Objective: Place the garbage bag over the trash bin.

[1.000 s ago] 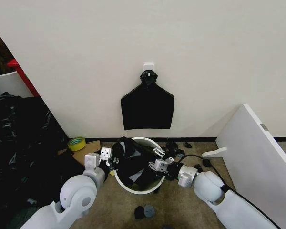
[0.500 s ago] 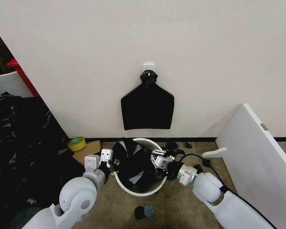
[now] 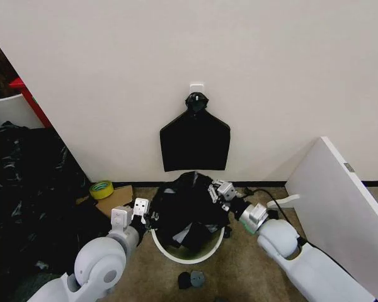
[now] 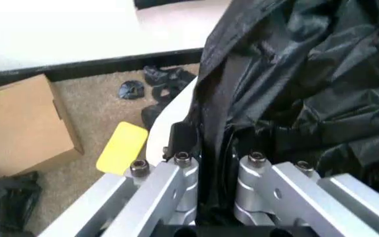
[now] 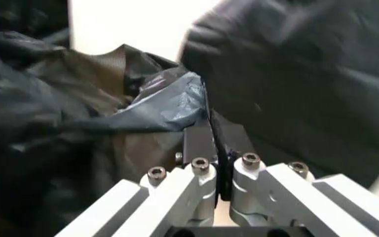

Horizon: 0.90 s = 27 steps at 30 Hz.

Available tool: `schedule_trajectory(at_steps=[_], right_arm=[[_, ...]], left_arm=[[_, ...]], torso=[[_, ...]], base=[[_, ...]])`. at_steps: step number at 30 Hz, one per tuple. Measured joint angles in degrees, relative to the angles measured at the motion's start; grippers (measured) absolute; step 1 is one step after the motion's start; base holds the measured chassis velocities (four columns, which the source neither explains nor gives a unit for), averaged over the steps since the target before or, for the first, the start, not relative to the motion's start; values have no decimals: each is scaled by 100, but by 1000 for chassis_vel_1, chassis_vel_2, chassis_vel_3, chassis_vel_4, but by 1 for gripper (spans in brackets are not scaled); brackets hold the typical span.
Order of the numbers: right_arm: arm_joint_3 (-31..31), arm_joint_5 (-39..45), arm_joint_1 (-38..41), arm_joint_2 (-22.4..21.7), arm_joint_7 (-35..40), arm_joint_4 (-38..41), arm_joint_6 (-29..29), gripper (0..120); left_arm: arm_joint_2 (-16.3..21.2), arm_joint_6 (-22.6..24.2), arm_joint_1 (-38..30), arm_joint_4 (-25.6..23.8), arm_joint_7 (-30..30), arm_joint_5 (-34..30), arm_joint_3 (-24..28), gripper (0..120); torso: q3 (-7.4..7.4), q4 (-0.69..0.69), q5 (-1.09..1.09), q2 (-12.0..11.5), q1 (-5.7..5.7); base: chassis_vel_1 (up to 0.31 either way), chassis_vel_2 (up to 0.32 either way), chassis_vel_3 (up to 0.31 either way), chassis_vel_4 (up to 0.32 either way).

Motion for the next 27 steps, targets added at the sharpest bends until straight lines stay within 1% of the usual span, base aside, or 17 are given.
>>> schedule_trajectory(at_steps=[5, 7, 9, 13, 15, 19, 20, 21, 23, 27], right_arm=[[41, -129, 38, 36, 168, -259, -171, 0], [61, -265, 51, 54, 164, -407, -185, 0], [79, -318, 65, 58, 116, -507, -164, 0], [117, -256, 86, 57, -103, -631, -50, 0], [150, -65, 110, 34, -504, -774, 183, 0], [363, 66, 151, -19, -1617, -1177, 766, 0], [363, 66, 151, -19, -1617, -1177, 766, 0], [429, 64, 152, -34, -1826, -1254, 844, 0], [527, 87, 146, -74, -2006, -1324, 902, 0], [724, 335, 132, -171, -2350, -1448, 1006, 16]], left_arm=[[58, 10, 70, -227, 7, 1, -50, 5], [108, 42, 126, -420, 12, 0, -85, 5], [138, 53, 148, -543, 19, -2, -115, 5], [158, 54, 142, -605, 19, -6, -177, 5], [160, 26, 108, -607, 18, -13, -224, 5], [138, -31, 37, -600, 15, -44, -265, 5], [138, -31, 37, -600, 15, -44, -265, 5], [132, -34, 29, -600, 16, -66, -266, 5], [124, -35, 18, -601, 16, -92, -266, 5], [97, -60, -28, -581, 12, -108, -266, 5]], torso=[[0, -1, 0, 0, 0], [0, -1, 0, 0, 0], [0, 0, 0, 0, 0], [0, 0, 0, 0, 0], [0, 0, 0, 0, 0], [0, -1, 0, 0, 0], [0, -1, 0, 0, 0], [0, -1, 0, 0, 0], [0, -1, 0, 0, 0], [0, 0, 0, 0, 0]], base=[[0, 0, 0, 0], [0, 0, 0, 0], [0, 0, 0, 0], [0, 0, 0, 0], [0, 0, 0, 0], [0, 0, 0, 0], [0, 0, 0, 0], [0, 0, 0, 0], [0, 0, 0, 0], [0, 0, 0, 0]])
